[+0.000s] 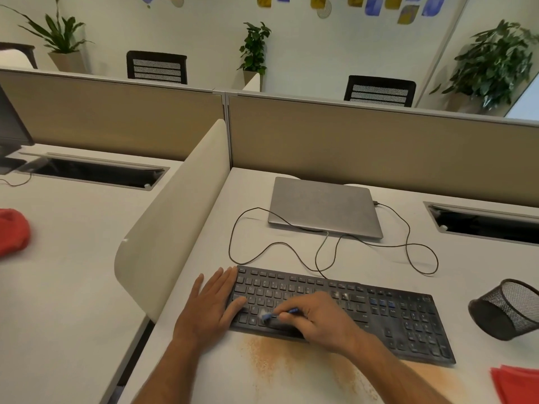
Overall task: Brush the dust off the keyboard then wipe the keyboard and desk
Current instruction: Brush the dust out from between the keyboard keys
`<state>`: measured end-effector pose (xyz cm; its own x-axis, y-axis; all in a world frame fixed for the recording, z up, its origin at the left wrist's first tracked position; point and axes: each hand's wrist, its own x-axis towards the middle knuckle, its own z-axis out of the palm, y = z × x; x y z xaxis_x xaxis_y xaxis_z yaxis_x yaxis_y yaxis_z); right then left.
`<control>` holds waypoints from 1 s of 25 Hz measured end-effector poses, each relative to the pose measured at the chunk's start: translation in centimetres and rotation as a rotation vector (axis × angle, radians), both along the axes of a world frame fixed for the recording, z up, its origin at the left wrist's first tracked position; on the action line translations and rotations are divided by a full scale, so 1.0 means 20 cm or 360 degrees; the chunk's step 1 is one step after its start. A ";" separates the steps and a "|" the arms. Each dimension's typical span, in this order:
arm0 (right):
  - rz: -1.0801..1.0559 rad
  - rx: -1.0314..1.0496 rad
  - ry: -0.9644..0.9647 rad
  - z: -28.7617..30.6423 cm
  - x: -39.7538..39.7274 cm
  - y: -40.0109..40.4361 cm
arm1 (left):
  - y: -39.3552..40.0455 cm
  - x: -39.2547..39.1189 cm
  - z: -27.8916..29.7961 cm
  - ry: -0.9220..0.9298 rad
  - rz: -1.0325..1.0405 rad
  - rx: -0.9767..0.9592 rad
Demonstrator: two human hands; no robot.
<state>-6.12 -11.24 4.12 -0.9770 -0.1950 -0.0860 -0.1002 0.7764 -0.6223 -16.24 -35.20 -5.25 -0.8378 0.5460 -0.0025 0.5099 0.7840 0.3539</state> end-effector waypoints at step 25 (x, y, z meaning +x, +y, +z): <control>-0.1390 0.0180 0.0452 0.11 0.71 0.77 | 0.00 0.01 -0.02 0.0025 0.0014 0.0068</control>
<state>8.14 4.18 6.24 -0.7608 0.6155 0.2059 0.4120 0.7031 -0.5796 -16.11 -35.19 -5.70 -0.8422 0.5381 0.0339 0.5090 0.7728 0.3791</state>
